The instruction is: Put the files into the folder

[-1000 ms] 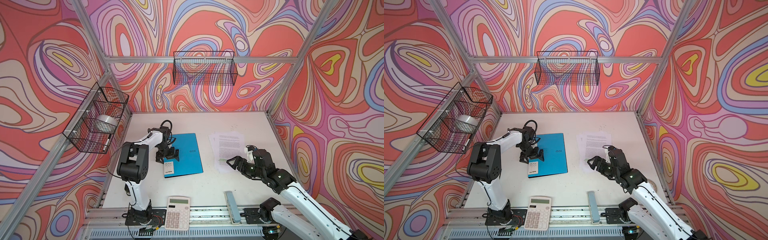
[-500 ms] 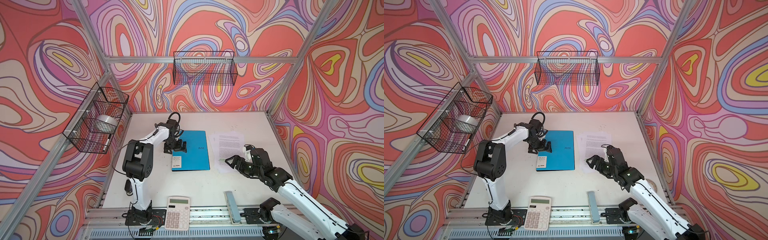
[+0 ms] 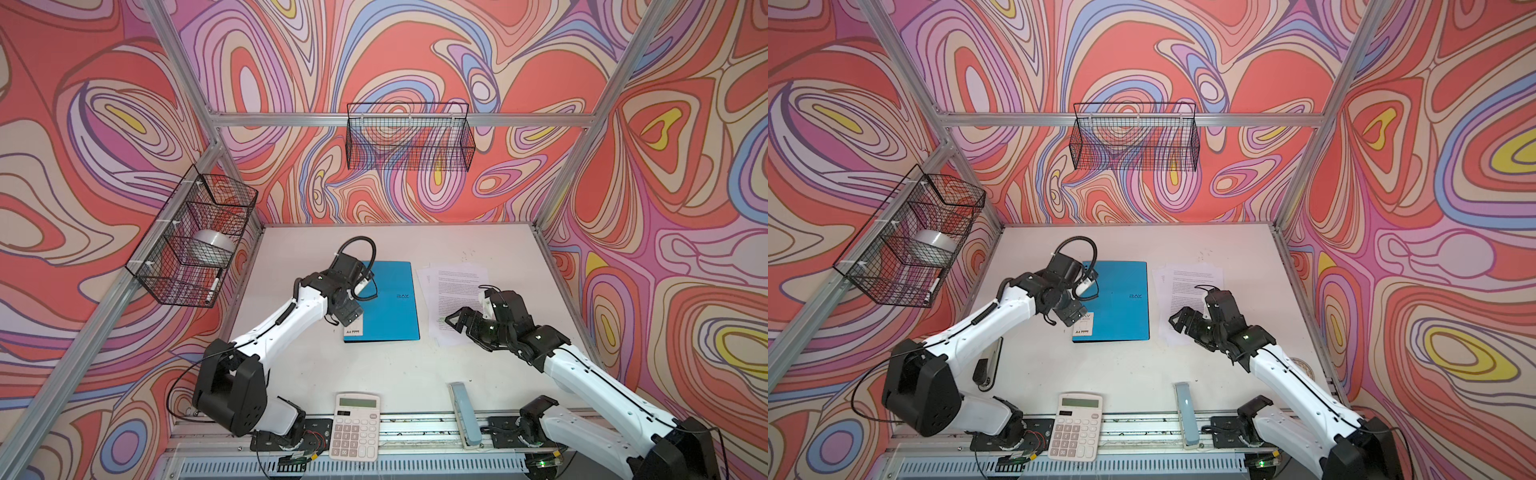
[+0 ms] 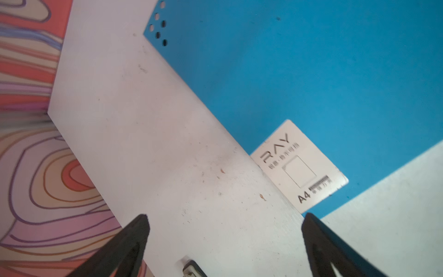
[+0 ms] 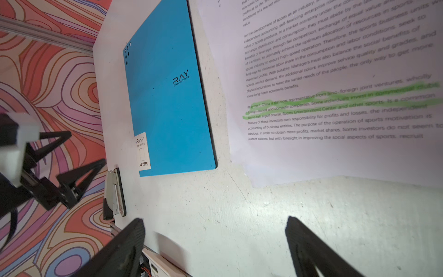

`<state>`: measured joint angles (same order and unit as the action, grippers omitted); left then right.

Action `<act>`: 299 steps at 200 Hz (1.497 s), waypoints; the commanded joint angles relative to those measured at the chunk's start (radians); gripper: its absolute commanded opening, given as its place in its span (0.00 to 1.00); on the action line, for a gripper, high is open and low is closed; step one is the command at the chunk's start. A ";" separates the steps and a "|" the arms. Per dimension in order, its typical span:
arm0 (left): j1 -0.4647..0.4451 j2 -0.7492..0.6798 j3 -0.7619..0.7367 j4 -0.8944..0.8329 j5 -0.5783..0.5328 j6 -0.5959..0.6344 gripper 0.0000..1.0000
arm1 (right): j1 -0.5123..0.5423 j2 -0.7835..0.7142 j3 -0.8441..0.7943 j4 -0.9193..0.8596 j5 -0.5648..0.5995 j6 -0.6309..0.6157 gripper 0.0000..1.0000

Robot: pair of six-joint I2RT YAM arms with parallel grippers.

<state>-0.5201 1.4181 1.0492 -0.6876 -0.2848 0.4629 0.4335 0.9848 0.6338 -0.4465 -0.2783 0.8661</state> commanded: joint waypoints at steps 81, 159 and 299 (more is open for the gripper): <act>-0.297 -0.183 -0.473 0.537 -0.180 0.432 0.99 | 0.008 0.046 0.078 0.033 0.036 0.005 0.96; -0.304 -0.112 -0.525 0.742 -0.174 0.491 0.98 | 0.008 0.021 0.109 -0.003 0.050 0.010 0.96; -0.313 -0.055 -0.615 1.015 -0.275 0.525 0.98 | 0.007 0.028 0.112 -0.003 0.039 -0.004 0.96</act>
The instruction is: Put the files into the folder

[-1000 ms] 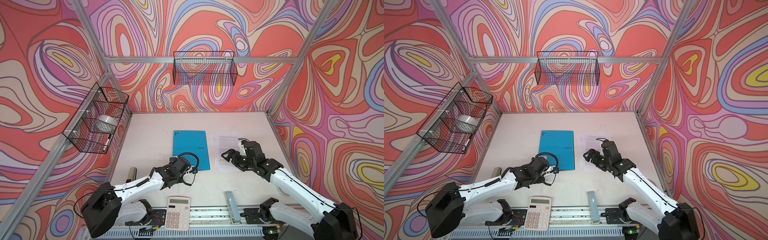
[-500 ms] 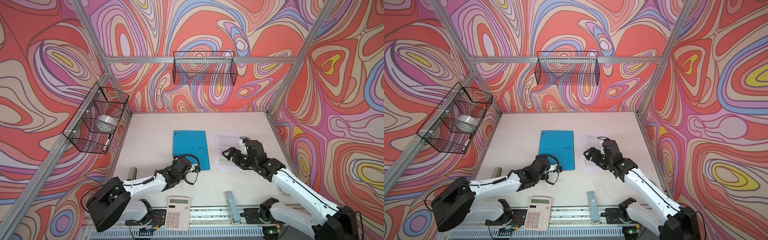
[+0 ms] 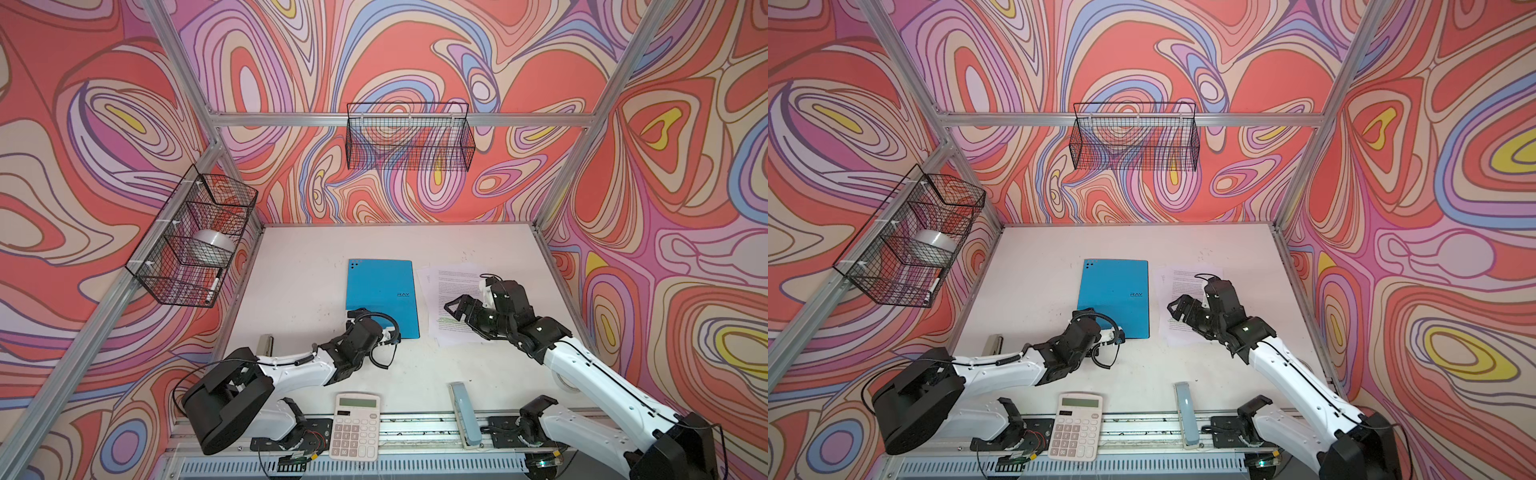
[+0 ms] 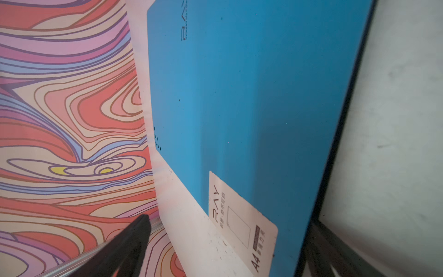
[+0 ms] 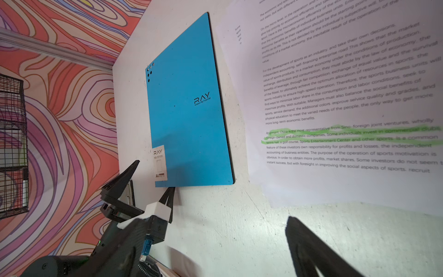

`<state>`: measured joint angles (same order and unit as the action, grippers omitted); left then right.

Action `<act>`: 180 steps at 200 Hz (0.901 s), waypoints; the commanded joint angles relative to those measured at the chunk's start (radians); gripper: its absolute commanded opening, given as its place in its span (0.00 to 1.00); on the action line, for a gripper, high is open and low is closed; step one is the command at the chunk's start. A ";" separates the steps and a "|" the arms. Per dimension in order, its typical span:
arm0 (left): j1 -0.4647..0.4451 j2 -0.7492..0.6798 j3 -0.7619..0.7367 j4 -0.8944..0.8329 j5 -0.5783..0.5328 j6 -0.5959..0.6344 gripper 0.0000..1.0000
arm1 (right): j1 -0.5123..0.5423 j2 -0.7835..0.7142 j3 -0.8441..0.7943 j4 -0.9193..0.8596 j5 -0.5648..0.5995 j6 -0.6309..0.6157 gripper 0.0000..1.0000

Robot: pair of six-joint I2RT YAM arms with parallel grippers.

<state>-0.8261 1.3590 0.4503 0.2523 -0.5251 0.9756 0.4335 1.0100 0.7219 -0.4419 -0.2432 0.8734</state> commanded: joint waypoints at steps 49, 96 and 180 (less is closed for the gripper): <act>-0.006 0.005 -0.036 0.164 -0.071 0.012 0.98 | 0.008 0.005 0.013 0.002 -0.004 -0.015 0.96; -0.006 0.034 -0.039 0.257 -0.135 0.002 0.99 | 0.008 0.062 0.024 0.034 -0.062 -0.031 0.96; -0.007 0.045 -0.038 0.289 -0.191 -0.053 0.99 | 0.008 0.250 0.076 0.150 -0.176 -0.075 0.96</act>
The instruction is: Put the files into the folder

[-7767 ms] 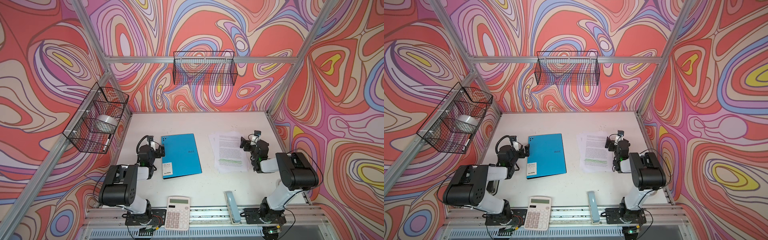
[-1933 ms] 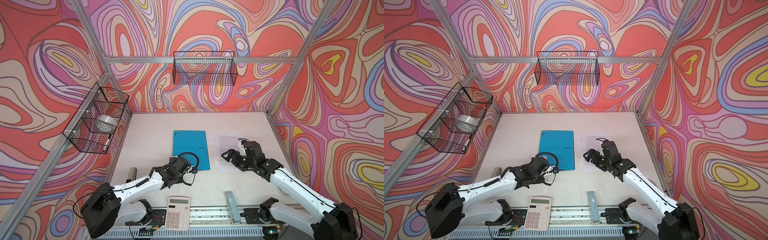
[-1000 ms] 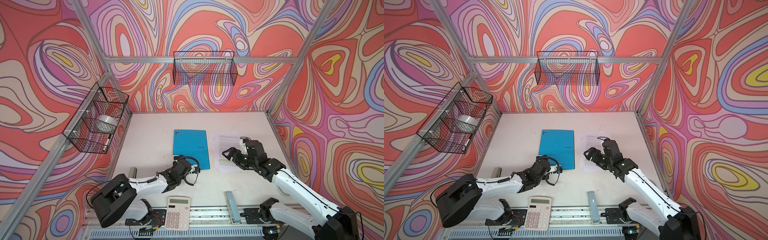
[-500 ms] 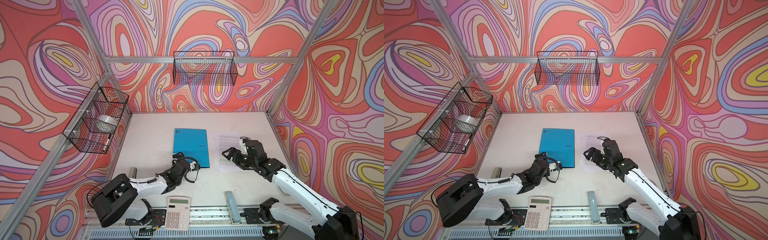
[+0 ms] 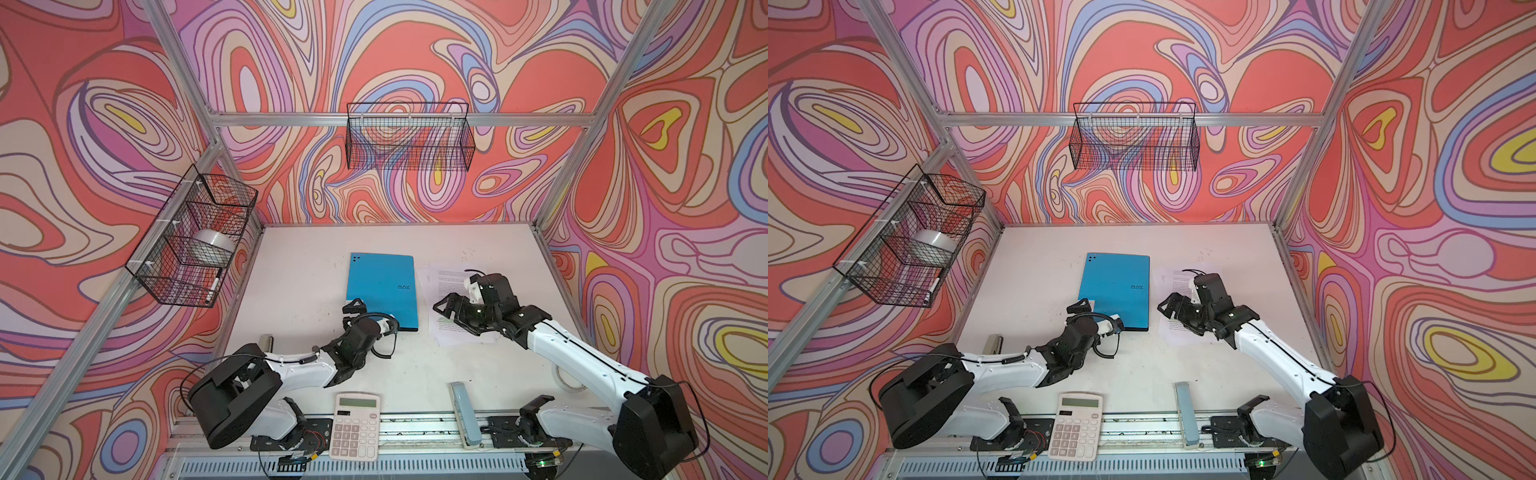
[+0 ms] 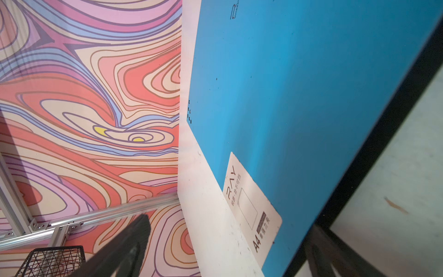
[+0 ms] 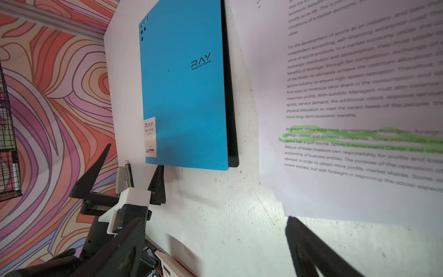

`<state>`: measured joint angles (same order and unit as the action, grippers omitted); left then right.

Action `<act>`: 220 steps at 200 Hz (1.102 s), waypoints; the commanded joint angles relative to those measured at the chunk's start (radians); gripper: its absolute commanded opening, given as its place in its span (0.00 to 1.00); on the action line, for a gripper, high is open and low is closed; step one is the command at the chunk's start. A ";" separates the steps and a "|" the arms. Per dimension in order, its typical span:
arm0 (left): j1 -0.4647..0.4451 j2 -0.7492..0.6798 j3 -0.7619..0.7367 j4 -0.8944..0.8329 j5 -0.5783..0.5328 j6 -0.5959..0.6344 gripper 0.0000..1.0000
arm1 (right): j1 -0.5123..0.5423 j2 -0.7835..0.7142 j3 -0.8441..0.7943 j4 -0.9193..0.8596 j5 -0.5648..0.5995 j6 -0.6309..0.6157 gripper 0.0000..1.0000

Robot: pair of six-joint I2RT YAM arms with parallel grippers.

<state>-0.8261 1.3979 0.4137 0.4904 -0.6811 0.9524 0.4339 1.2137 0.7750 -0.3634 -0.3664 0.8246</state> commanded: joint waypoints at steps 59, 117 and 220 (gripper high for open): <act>-0.007 0.014 0.007 0.066 -0.075 -0.055 0.99 | 0.008 0.192 0.051 0.177 -0.130 -0.027 0.96; -0.007 0.023 0.019 0.081 -0.115 -0.082 0.99 | 0.009 0.312 0.078 0.271 -0.196 -0.014 0.96; -0.007 -0.003 0.045 0.046 -0.150 -0.135 0.99 | 0.017 0.527 0.154 0.393 -0.283 0.010 0.93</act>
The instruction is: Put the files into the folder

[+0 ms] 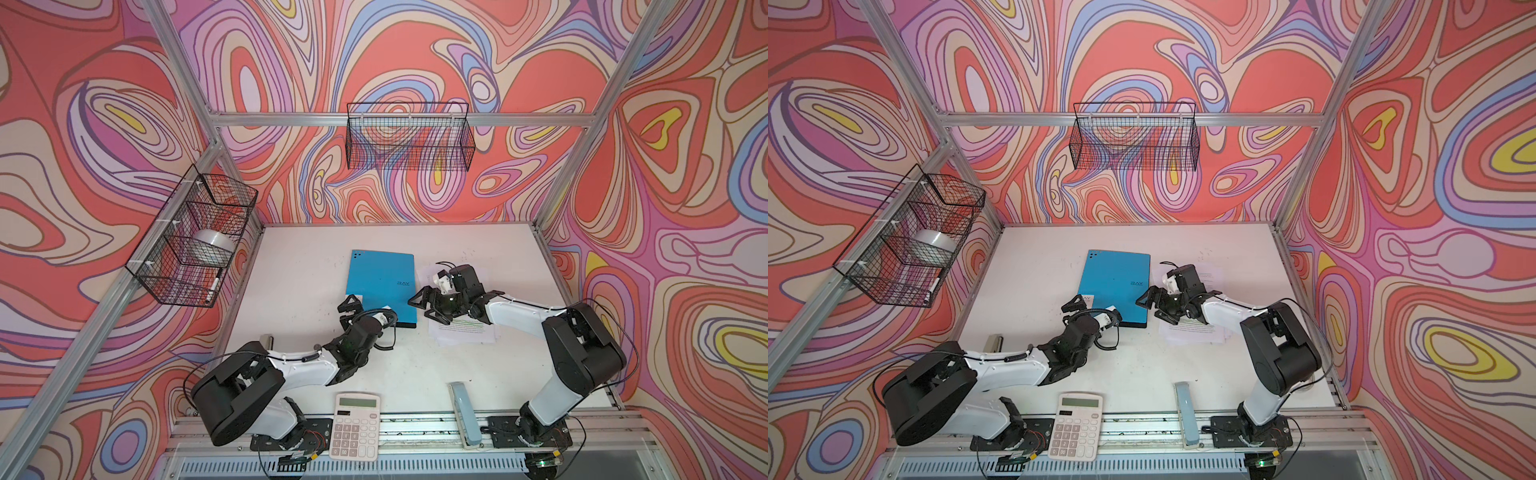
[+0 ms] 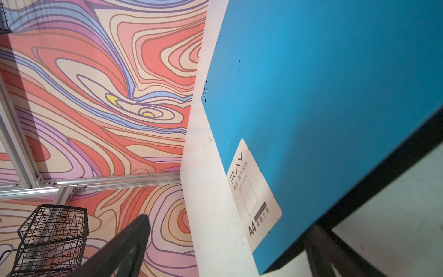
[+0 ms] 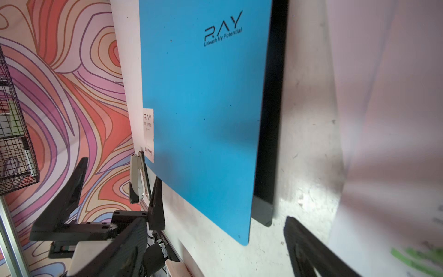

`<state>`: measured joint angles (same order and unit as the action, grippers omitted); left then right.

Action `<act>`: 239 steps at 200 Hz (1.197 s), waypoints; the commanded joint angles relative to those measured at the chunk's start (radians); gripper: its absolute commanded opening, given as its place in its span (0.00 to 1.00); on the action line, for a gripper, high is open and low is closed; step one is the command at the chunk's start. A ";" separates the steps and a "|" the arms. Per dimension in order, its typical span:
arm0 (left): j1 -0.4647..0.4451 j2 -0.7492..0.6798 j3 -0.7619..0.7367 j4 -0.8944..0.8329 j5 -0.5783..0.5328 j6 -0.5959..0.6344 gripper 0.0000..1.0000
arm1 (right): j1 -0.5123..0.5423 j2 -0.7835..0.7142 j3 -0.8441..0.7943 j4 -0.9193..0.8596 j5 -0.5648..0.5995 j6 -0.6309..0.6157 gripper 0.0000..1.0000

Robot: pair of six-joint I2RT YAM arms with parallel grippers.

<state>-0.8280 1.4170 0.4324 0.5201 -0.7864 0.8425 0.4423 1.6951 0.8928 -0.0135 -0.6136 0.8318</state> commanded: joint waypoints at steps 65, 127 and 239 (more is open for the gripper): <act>-0.005 -0.044 0.022 -0.020 -0.050 -0.053 0.99 | 0.013 0.145 0.067 0.125 -0.089 0.034 0.90; -0.005 -0.028 0.023 -0.028 -0.053 -0.072 0.99 | 0.015 0.201 0.074 0.264 -0.149 0.104 0.86; -0.005 -0.091 0.073 -0.321 0.013 -0.193 1.00 | 0.017 0.239 0.068 0.449 -0.207 0.206 0.75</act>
<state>-0.8280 1.3903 0.4599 0.3756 -0.8074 0.7322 0.4530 1.9102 0.9504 0.3439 -0.7910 0.9939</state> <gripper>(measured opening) 0.996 0.762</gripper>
